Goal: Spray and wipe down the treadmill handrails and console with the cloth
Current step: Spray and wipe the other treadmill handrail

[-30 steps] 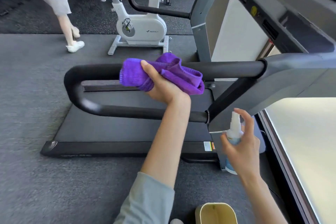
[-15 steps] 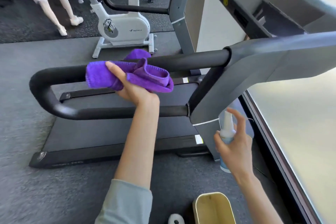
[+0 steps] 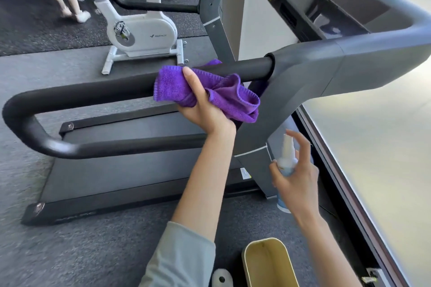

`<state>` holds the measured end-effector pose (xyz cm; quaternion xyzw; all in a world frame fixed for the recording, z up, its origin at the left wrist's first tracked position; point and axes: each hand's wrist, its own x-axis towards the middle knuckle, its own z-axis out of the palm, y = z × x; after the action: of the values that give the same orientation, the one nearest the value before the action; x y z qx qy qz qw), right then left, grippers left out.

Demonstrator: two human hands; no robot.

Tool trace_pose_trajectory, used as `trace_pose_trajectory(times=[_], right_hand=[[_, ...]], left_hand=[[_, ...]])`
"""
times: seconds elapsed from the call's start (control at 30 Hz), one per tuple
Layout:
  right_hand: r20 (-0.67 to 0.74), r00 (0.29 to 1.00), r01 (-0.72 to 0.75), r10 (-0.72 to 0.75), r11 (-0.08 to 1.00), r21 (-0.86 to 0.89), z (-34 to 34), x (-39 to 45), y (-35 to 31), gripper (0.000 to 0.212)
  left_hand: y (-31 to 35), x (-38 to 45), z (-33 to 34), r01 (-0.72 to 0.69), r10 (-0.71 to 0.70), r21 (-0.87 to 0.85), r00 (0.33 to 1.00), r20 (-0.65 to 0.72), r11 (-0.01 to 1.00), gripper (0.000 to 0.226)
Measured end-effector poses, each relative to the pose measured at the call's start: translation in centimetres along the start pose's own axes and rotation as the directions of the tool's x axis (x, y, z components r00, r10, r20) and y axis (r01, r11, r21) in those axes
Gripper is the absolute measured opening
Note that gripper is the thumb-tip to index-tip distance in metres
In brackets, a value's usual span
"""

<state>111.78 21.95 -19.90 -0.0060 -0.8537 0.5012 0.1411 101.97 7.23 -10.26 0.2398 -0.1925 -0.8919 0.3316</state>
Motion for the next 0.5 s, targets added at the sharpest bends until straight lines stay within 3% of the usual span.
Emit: trace_pose_trajectory(times=[0.13, 0.33, 0.5], right_hand=[[-0.013, 1.0, -0.008, 0.008, 1.0, 0.006, -0.7, 0.1, 0.0, 0.071], [-0.019, 1.0, -0.022, 0.022, 1.0, -0.007, -0.8, 0.0, -0.1, 0.071], [0.025, 0.999, 0.021, -0.021, 1.0, 0.011, 1.5, -0.1, -1.0, 0.071]], left_hand=[[-2.0, -1.4, 1.1, 0.097, -0.1, 0.07, 0.994, 0.048, 0.993, 0.026], [-2.4, -0.9, 0.1, 0.081, -0.096, 0.176, 0.992, 0.078, 0.981, 0.046], [1.7, 1.9, -2.2, -0.082, 0.067, 0.252, 0.996, 0.067, 0.964, 0.041]])
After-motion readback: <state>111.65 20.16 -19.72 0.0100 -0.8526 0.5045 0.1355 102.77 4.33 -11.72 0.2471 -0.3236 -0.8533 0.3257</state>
